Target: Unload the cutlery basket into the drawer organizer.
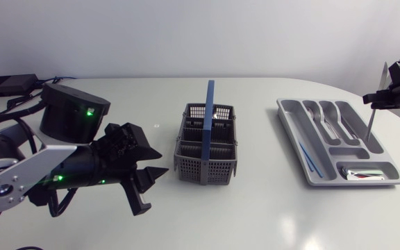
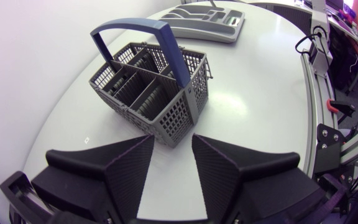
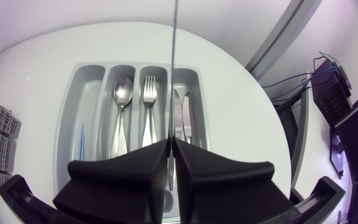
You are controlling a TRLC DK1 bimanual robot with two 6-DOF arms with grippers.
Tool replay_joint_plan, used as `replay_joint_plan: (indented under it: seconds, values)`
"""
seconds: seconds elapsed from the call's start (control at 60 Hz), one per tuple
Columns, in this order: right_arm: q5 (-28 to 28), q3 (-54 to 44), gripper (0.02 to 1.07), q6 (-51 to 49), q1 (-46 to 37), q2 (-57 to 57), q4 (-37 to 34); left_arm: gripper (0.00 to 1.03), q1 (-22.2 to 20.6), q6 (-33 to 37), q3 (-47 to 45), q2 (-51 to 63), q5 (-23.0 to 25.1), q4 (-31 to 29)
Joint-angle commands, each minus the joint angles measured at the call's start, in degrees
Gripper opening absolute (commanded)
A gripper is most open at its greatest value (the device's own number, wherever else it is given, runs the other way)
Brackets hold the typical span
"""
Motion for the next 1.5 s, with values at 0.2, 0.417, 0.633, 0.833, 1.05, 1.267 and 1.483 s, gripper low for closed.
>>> replay_joint_plan:
  seconds: [0.2,0.417,0.633,0.833,1.05,1.267,1.483]
  values:
    - [1.72,3.33,0.13,-2.12,-3.0,4.07,-0.01,0.46,-0.97,0.27,0.05,0.35,-0.87,-0.55]
    - [3.39,5.0,0.13,-2.47,-3.0,9.96,0.17,0.46,-1.06,0.27,-0.48,0.44,-0.79,-0.55]
    - [4.62,9.66,0.14,-0.62,-1.68,17.52,1.66,0.46,-1.06,0.18,-0.56,0.44,-0.87,-0.55]
    - [7.35,15.81,0.16,1.14,0.08,24.29,1.4,0.46,-1.24,-0.09,-0.56,0.44,-0.87,-0.64]
    - [8.93,20.47,0.23,2.19,0.78,29.65,0.26,0.46,-1.32,-0.35,-1.09,0.08,-0.87,-0.64]
    - [7.7,13.44,0.72,2.37,1.57,22.53,3.6,0.46,-1.41,-0.26,-1.53,0.0,-0.87,-0.55]
    - [1.72,0.26,0.74,2.02,8.16,8.03,8.6,0.46,-1.76,-0.26,-0.48,1.84,-0.26,-0.29]
